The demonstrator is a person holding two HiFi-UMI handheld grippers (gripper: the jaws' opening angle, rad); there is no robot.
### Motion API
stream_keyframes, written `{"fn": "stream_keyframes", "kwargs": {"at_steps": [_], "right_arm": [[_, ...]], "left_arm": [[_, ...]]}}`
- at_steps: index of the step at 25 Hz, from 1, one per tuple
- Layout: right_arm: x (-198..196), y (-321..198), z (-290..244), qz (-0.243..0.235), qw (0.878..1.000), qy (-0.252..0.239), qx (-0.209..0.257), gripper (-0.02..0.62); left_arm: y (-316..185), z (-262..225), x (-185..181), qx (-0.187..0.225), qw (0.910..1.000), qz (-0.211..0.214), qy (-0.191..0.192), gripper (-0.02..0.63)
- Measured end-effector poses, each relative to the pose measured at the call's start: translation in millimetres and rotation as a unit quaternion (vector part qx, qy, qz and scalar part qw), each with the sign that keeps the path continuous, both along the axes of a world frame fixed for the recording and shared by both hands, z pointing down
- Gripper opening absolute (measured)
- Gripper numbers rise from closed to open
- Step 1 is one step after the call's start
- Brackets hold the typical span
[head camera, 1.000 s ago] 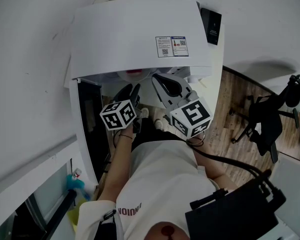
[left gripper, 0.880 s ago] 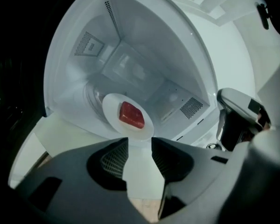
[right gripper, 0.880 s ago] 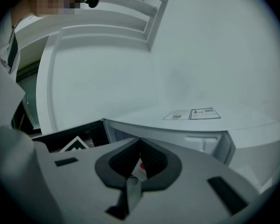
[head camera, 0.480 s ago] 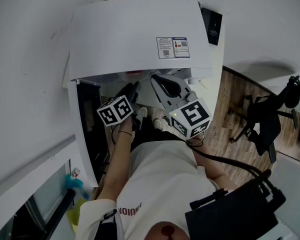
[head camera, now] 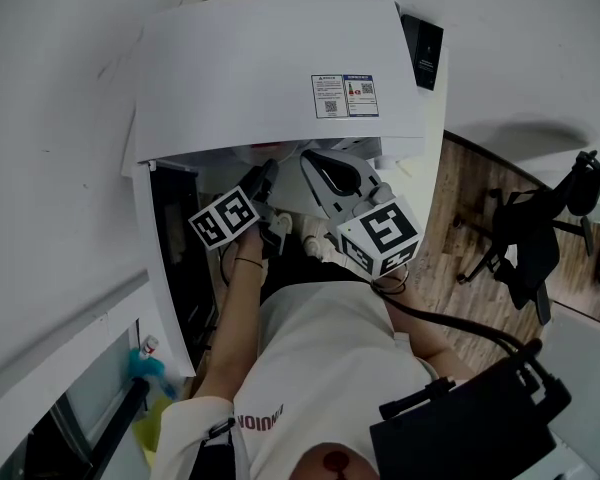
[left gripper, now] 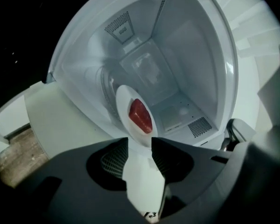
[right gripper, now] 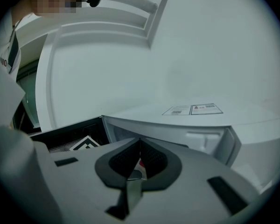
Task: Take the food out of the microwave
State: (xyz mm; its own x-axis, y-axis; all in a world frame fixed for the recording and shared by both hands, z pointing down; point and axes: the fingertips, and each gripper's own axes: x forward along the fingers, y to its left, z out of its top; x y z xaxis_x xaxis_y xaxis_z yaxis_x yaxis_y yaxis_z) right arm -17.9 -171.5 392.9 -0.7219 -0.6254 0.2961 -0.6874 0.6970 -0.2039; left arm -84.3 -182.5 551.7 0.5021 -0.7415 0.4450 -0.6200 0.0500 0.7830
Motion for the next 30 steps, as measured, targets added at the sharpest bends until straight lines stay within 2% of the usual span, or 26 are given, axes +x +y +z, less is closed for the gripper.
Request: {"fn": "stream_keyframes", "kwargs": {"at_steps": [22,30], "right_arm": [[1,-1,4,0.000,1.000,0.007,-0.003,0.021],[2,-1,5,0.001,1.000,0.008,-0.004,0.021]], "left_arm": [[-9,9,0,-0.022,0.9959,-0.040,0.078,0.146],[-12,7,4,-0.020,0.9936,-0.046,0.101,0.098]]}}
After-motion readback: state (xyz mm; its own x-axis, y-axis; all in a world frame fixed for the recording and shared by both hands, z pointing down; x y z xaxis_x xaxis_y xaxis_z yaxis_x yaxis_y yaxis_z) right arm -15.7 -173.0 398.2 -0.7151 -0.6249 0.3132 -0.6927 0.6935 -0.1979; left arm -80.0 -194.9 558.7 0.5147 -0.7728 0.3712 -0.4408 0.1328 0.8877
